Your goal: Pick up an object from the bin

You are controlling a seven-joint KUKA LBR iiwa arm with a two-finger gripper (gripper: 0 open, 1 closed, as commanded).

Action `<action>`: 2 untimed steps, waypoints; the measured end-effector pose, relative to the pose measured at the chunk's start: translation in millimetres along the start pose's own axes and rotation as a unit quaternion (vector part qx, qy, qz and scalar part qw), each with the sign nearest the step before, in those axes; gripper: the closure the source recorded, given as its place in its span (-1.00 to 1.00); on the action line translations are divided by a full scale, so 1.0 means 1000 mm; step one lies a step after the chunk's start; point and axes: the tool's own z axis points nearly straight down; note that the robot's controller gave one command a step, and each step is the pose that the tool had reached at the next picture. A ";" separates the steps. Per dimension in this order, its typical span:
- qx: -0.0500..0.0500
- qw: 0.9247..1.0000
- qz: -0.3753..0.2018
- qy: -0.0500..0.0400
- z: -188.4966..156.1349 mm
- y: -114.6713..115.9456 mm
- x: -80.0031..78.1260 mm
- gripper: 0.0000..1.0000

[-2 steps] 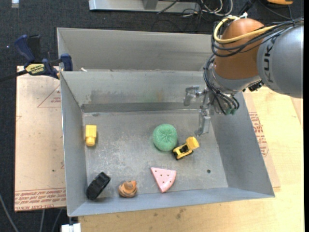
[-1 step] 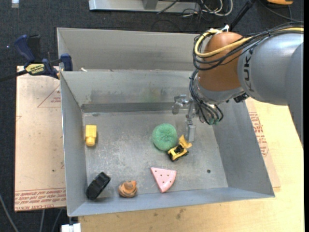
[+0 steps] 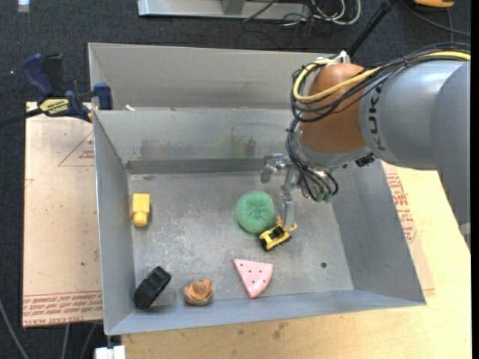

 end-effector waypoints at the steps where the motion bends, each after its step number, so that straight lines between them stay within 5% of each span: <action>1: 0.000 0.999 -0.048 -0.003 -0.002 -0.001 -0.002 -1.00; 2: -0.001 0.996 0.088 -0.001 0.014 0.006 -0.013 -1.00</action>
Offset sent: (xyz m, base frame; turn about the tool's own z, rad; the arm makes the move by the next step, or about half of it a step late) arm 0.0192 0.0139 -0.0358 0.3486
